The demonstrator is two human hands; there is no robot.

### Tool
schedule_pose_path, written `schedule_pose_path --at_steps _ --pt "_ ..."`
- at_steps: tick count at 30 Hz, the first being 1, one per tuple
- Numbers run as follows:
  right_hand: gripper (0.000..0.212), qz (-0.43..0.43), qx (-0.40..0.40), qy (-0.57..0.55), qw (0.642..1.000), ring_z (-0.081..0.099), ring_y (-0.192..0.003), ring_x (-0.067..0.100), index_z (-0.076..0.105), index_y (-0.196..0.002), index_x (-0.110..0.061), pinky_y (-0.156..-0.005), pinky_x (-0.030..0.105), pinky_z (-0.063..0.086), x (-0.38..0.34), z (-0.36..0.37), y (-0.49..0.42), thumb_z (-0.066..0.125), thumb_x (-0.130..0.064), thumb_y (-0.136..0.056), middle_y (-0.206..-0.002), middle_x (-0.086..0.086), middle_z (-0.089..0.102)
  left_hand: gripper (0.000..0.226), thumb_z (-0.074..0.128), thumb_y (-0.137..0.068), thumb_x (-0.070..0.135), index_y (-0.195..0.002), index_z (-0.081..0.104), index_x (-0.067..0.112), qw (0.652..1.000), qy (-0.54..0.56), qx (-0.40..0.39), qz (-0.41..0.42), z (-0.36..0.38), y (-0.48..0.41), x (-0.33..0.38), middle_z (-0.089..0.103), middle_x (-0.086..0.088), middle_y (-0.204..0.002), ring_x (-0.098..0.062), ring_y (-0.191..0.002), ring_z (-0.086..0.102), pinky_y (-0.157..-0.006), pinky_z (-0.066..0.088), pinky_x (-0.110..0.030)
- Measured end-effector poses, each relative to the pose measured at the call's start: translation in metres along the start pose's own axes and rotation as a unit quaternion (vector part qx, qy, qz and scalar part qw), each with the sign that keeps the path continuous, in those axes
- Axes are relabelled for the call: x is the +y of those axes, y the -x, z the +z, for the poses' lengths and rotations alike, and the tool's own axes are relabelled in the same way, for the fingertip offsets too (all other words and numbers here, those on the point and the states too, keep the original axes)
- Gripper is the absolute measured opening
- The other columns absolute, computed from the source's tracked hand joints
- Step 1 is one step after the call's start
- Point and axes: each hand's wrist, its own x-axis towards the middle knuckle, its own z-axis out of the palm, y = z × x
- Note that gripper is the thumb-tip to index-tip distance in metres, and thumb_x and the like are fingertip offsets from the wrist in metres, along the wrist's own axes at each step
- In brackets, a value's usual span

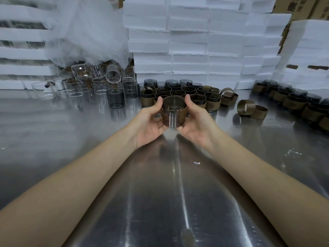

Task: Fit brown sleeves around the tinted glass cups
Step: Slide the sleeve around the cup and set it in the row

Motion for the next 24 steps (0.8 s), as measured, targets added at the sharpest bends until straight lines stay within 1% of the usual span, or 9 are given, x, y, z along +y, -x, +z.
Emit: schedule_pose_path --at_steps 1,4,6,10,13,16,21,23,24 --pt "0.036 -0.002 -0.005 -0.008 1.000 0.069 -0.103 0.029 0.079 -0.087 -0.004 -0.095 0.040 0.054 0.001 0.001 0.000 0.068 -0.038 -0.080 -0.105 0.015 0.072 0.064 0.063 -0.077 0.040 -0.131 0.052 0.008 1.000 0.006 0.002 -0.002 0.000 0.000 0.000 0.066 0.000 -0.058 -0.008 -0.061 0.068 -0.071 0.057 -0.023" --pt "0.039 -0.010 -0.017 -0.030 0.999 0.067 -0.108 0.030 0.075 -0.097 -0.001 -0.096 0.041 0.052 0.002 0.001 0.000 0.065 -0.037 -0.085 -0.112 0.018 0.070 0.072 0.066 -0.076 0.041 -0.136 0.053 0.005 0.999 0.020 0.029 -0.010 0.003 0.000 0.001 0.070 -0.010 -0.107 -0.016 -0.089 0.070 -0.074 0.059 -0.024" --pt "0.043 -0.011 -0.020 -0.041 0.999 0.065 -0.111 0.030 0.068 -0.106 0.000 -0.098 0.041 0.051 0.002 0.001 -0.001 0.064 -0.037 -0.086 -0.116 0.019 0.069 0.075 0.067 -0.073 0.040 -0.138 0.052 0.005 0.998 0.033 0.042 -0.014 0.004 0.000 0.001 0.063 -0.013 -0.122 -0.018 -0.098 0.067 -0.076 0.059 -0.024" --pt "0.046 -0.011 -0.027 -0.052 0.998 0.065 -0.111 0.029 0.064 -0.112 0.001 -0.097 0.040 0.053 0.001 0.001 -0.001 0.062 -0.037 -0.085 -0.117 0.019 0.068 0.065 0.066 -0.072 0.039 -0.126 0.057 0.006 0.997 0.056 0.044 -0.019 0.005 0.000 0.001 0.065 -0.012 -0.116 -0.019 -0.103 0.064 -0.083 0.058 -0.023" --pt "0.043 -0.013 -0.018 -0.075 0.997 0.068 -0.106 0.029 0.064 -0.110 0.002 -0.085 0.038 0.058 0.000 0.002 -0.002 0.063 -0.034 -0.086 -0.114 0.019 0.069 0.054 0.064 -0.080 0.037 -0.123 0.057 0.005 0.996 0.067 0.048 -0.016 0.006 -0.002 0.001 0.062 -0.014 -0.123 -0.021 -0.113 0.060 -0.089 0.055 -0.024" --pt "0.044 -0.015 -0.017 -0.083 0.996 0.068 -0.107 0.028 0.062 -0.113 0.002 -0.084 0.037 0.058 0.000 0.001 -0.002 0.062 -0.033 -0.086 -0.115 0.019 0.069 0.041 0.059 -0.088 0.037 -0.113 0.062 0.005 0.998 0.053 0.042 -0.001 0.003 -0.003 0.000 0.067 -0.013 -0.115 -0.018 -0.107 0.063 -0.089 0.055 -0.023" --pt "0.053 -0.046 -0.038 0.034 0.998 0.062 -0.118 0.021 0.057 -0.126 -0.002 -0.098 0.030 0.051 -0.001 0.001 0.002 0.054 -0.040 -0.089 -0.125 0.013 0.065 0.049 0.050 -0.089 0.049 -0.124 0.061 0.016 0.995 -0.080 -0.006 0.058 -0.002 -0.006 -0.013 0.070 -0.003 -0.115 -0.009 -0.103 0.065 -0.093 0.050 -0.025" --pt "0.038 -0.087 -0.026 0.071 0.993 0.064 -0.107 0.021 0.059 -0.120 -0.007 -0.093 0.029 0.053 -0.001 0.002 0.001 0.053 -0.032 -0.092 -0.111 0.008 0.070 0.048 0.057 -0.082 0.046 -0.122 0.061 0.019 0.986 -0.140 -0.010 0.086 0.001 -0.006 -0.017 0.071 0.005 -0.104 -0.003 -0.093 0.066 -0.085 0.049 -0.023" --pt "0.029 -0.106 -0.012 0.081 0.991 0.065 -0.098 0.019 0.058 -0.118 -0.011 -0.087 0.029 0.054 -0.002 0.002 0.001 0.052 -0.026 -0.094 -0.102 0.006 0.071 0.051 0.064 -0.078 0.038 -0.124 0.059 0.017 0.979 -0.170 -0.003 0.111 0.000 -0.006 -0.020 0.070 0.004 -0.108 -0.005 -0.098 0.066 -0.089 0.049 -0.024"
